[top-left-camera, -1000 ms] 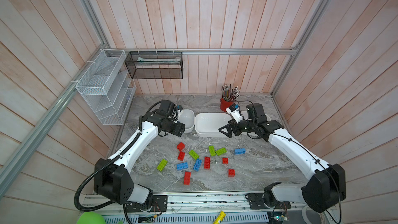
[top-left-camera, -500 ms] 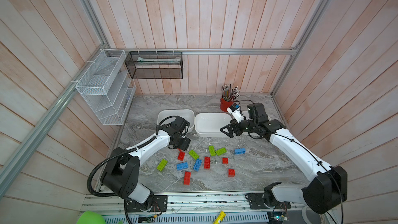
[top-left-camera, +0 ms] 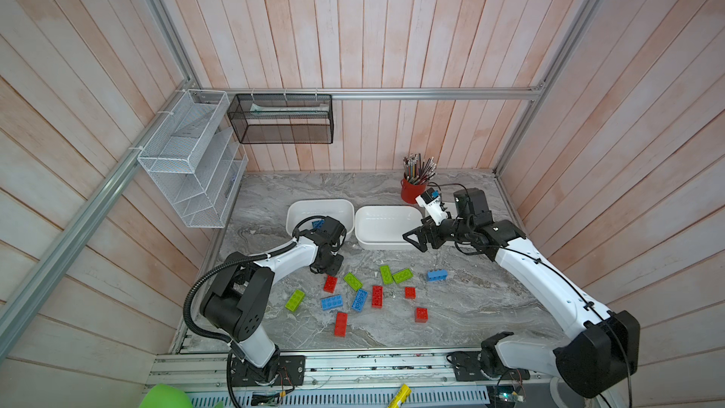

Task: Sort the legos into containers by color
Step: Pick up the lego from the center of the table, then place the lego in the container.

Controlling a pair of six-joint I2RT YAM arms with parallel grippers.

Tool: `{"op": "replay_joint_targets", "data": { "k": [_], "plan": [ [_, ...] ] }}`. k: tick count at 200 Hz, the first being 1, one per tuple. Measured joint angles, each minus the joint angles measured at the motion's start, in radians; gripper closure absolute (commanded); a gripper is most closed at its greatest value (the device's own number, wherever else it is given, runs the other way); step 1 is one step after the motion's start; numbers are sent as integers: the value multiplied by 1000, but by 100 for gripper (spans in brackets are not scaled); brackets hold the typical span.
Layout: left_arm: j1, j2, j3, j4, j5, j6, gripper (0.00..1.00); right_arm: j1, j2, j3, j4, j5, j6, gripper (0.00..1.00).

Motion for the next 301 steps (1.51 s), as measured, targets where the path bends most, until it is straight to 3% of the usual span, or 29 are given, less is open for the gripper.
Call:
{"op": "replay_joint_targets", "data": {
  "k": [44,79,155,235,301],
  "plan": [
    [6,12,0,10,0,6,70,0,-1,-8,0,3,0,2],
    [2,13,33,-40,5,1,71,-6,-2,-10,0,3,0,2],
    [-61,13,445,-223,60,-129,71,-64,-2,-11,5,-14,1,2],
    [-155,429,901,-267,88,-169,71,-126,-37,-11,21,-21,11,2],
    [-163,679,1063,-277,82,-174,70,-140,-56,-11,24,-21,11,2]
  ]
}}
